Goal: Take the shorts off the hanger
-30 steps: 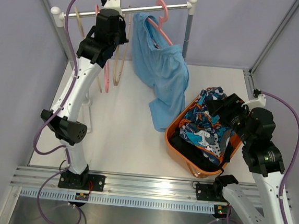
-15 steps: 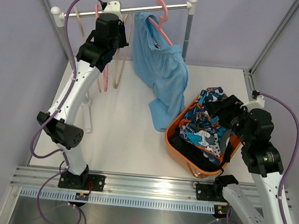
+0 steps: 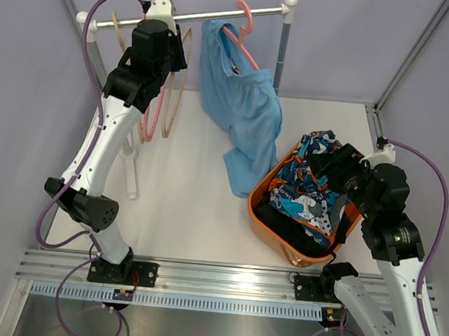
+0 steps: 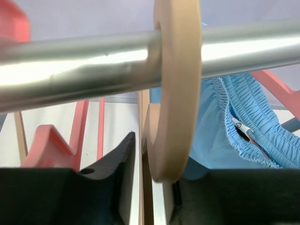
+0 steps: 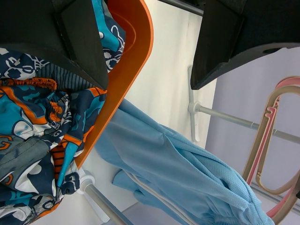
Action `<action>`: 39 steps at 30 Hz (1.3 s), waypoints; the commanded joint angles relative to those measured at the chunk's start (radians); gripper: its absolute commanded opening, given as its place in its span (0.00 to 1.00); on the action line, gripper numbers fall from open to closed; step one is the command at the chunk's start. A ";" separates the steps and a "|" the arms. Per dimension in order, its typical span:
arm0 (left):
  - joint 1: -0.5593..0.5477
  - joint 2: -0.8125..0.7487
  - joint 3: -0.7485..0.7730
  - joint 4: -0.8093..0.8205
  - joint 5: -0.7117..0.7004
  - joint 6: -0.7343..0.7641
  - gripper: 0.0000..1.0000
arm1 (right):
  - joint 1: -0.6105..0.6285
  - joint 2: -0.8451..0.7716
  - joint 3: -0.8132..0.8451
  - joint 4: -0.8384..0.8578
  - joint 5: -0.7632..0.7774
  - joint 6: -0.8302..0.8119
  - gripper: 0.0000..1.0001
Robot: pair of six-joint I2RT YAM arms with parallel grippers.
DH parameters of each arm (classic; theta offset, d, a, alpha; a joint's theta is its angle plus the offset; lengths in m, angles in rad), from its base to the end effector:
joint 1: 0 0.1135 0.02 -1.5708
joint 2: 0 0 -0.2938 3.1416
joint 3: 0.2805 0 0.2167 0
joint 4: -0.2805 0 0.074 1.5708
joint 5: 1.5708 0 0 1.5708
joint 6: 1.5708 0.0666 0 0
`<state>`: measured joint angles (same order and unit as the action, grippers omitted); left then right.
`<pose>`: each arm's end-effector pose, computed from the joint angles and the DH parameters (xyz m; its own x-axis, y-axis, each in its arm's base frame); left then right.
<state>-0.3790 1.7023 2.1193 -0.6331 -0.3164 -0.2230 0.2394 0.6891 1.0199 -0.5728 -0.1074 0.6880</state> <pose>0.3409 -0.1135 0.5145 -0.2096 -0.1428 -0.9673 0.0235 0.9883 -0.1509 0.1021 0.0323 0.3911 -0.3937 0.5538 -0.7337 -0.1124 0.7632 0.6363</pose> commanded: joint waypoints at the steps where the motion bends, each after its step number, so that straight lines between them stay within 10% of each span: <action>1: 0.003 -0.050 -0.013 0.056 0.020 0.013 0.33 | 0.001 -0.008 -0.007 0.027 -0.031 -0.010 0.79; 22: -0.024 -0.236 -0.062 0.076 0.040 -0.006 0.51 | 0.001 -0.013 -0.014 0.024 -0.029 -0.021 0.80; 39: -0.348 -0.112 0.059 0.144 -0.024 0.034 0.68 | 0.001 -0.043 0.016 -0.032 0.000 -0.053 0.82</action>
<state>-0.6884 1.5127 2.1296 -0.5175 -0.3073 -0.2153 0.2394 0.6643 1.0050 -0.5819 -0.1158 0.6666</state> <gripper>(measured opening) 0.673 0.812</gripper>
